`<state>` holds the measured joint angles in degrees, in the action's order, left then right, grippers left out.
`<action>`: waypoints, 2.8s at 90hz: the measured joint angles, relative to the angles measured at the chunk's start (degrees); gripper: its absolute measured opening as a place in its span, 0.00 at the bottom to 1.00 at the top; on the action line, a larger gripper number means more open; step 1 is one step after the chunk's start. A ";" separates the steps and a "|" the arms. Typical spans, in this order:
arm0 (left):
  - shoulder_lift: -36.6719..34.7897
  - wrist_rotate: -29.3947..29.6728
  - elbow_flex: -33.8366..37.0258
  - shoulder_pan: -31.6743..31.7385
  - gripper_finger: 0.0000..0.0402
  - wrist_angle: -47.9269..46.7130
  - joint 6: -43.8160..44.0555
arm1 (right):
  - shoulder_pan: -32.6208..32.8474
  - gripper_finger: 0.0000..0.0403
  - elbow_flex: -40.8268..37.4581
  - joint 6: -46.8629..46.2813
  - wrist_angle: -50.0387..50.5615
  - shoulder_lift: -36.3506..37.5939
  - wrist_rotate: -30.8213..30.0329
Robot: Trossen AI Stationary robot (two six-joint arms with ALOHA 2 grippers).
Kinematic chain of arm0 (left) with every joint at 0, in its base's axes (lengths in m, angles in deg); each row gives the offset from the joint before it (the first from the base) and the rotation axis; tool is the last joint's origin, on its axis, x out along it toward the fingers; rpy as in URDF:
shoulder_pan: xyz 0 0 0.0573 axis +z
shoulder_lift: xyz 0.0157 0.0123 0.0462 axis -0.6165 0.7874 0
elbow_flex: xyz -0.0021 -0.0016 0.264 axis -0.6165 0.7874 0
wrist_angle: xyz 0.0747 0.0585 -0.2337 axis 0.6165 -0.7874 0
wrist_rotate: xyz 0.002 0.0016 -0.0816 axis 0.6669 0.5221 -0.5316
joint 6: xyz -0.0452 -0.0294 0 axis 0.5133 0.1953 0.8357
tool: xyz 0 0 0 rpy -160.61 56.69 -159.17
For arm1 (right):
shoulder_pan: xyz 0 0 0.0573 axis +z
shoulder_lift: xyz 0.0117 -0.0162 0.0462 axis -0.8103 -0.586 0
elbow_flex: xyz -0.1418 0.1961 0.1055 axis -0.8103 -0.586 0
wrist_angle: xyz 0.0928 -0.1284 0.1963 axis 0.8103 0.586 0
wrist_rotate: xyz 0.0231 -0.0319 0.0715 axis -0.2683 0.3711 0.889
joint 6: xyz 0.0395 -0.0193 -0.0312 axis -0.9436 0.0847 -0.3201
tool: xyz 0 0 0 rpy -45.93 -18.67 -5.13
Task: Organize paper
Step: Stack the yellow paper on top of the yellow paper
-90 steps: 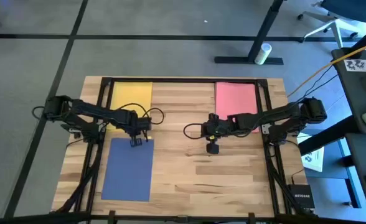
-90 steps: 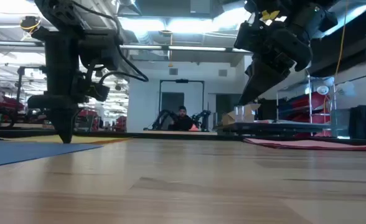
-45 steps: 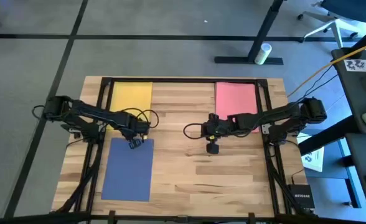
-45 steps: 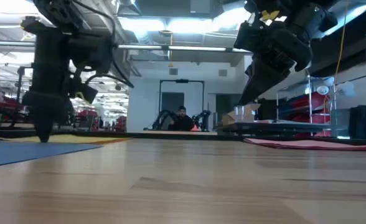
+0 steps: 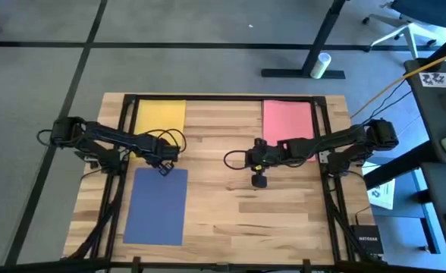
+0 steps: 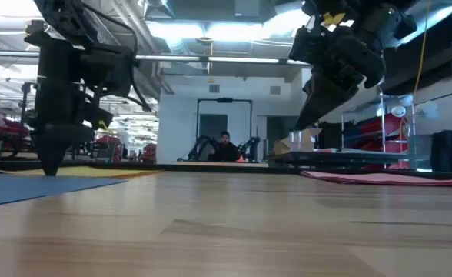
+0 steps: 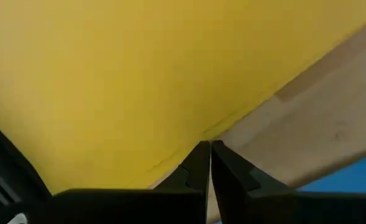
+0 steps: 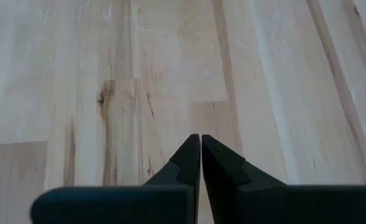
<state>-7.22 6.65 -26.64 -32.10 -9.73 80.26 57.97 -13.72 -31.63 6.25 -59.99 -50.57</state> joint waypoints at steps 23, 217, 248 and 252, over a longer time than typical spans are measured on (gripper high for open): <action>0.14 2.83 -0.01 0.04 0.00 -0.01 3.04 | 0.00 0.01 0.00 0.09 -0.24 0.00 0.00; 1.78 0.94 -6.48 -11.01 0.00 16.58 -25.16 | 0.00 0.01 0.01 0.02 0.09 0.00 0.03; 1.67 1.04 -3.36 -8.70 0.00 16.64 -26.22 | 0.00 0.01 0.02 0.02 0.11 0.00 0.04; 1.58 1.10 -2.94 -8.44 0.00 16.76 -26.22 | 0.00 0.01 0.01 0.02 0.11 0.00 0.04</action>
<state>-5.63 7.75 -29.57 -40.54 7.03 54.04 57.97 -13.71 -31.61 6.36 -59.99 -50.54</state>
